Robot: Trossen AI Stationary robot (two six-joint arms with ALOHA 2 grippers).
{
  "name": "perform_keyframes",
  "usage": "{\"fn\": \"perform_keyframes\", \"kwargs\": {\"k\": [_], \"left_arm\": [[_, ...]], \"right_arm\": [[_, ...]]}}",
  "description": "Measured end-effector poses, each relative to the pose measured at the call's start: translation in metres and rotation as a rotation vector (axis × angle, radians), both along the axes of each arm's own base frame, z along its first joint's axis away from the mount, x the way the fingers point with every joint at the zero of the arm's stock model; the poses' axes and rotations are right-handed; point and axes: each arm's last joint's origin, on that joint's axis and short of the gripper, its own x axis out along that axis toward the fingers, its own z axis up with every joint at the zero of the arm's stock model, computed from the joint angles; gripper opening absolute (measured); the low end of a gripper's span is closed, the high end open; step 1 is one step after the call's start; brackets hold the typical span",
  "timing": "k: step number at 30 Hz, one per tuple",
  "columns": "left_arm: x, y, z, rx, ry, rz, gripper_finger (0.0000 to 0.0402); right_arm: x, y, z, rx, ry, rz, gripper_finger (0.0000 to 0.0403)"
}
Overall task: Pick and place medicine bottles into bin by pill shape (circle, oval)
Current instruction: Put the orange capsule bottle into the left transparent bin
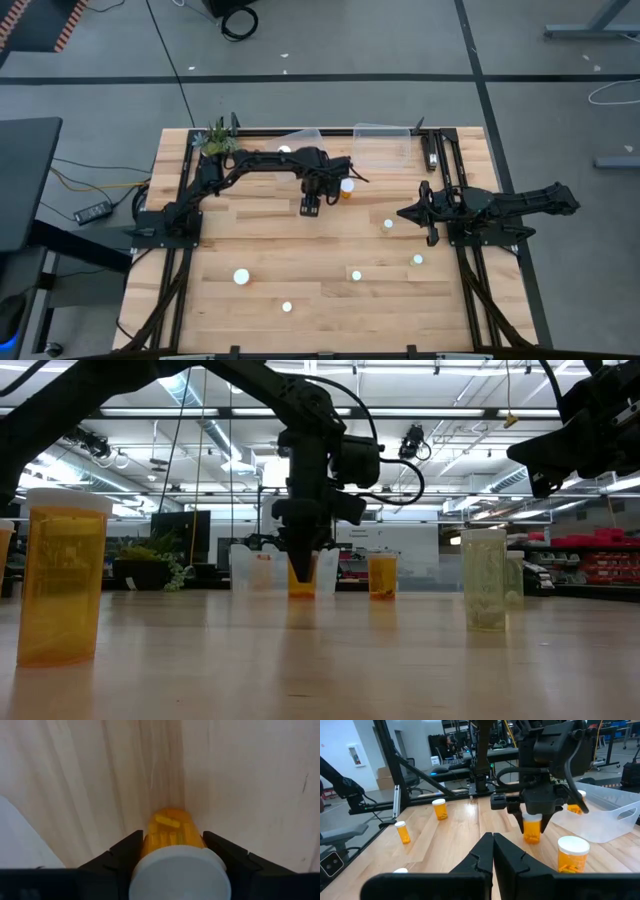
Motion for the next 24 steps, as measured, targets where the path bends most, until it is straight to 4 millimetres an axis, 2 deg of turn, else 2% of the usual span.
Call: {"fn": "perform_keyframes", "kwargs": {"k": [7,11,15,20,24], "left_arm": [[-0.004,0.007,0.013,0.005,-0.024,0.019,0.0199],[-0.006,0.009,0.017,0.008,-0.034,0.023,0.0205],[-0.006,0.008,0.018,0.007,-0.035,0.020,0.0212],[-0.006,0.008,0.019,0.006,-0.035,0.016,0.0198],[-0.010,0.015,0.030,0.014,-0.064,0.028,0.0204]], "right_arm": [[0.000,0.000,0.000,0.000,-0.001,0.000,0.0019],[0.000,0.000,0.000,0.000,-0.001,0.000,0.0019],[0.000,0.000,0.000,0.000,0.000,0.000,0.0019],[0.000,0.000,0.000,0.000,0.000,0.000,0.0019],[0.000,0.000,0.000,0.000,0.000,0.000,0.0019]]}}
